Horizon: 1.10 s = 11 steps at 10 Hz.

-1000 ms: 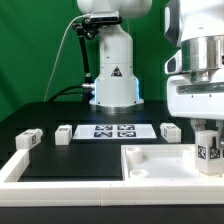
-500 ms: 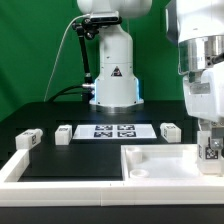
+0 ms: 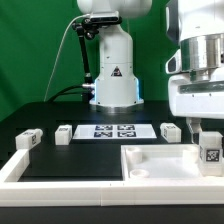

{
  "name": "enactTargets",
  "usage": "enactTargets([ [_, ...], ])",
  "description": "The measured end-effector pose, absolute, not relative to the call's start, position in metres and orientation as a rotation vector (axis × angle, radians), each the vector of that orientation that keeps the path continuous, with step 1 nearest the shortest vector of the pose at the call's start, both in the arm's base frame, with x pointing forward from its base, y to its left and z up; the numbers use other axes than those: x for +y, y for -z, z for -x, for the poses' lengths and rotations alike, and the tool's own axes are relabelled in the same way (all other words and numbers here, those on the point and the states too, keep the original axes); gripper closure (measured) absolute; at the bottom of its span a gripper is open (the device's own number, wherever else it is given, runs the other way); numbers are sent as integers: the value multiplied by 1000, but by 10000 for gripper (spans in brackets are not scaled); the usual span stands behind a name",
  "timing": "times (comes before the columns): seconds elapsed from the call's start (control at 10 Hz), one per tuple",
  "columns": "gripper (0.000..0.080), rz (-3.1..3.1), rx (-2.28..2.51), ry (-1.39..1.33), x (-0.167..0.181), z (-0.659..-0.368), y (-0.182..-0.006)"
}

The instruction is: Assemble one leg

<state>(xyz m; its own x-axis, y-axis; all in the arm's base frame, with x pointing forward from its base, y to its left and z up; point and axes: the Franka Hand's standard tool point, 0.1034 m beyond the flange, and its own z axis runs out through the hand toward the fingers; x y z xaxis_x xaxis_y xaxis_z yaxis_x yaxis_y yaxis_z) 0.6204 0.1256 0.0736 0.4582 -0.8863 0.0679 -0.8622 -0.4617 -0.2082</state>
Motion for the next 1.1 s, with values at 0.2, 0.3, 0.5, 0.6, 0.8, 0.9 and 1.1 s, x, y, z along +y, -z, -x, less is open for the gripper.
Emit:
enactTargets([
  [0.2,151,2781,1182,289,126,-624,-75],
  [0.3,151,2860,1027,301,125,-624,-74],
  [0.5,151,2997,703,311,123,-627,-74],
  [0.6,151,3044,556,317,123,-628,-74],
  [0.8,151,3094,359,337,123,-629,-74],
  [0.9,151,3107,293,350,122,-629,-74],
  [1.1,162,3112,263,350,122,-629,-73],
])
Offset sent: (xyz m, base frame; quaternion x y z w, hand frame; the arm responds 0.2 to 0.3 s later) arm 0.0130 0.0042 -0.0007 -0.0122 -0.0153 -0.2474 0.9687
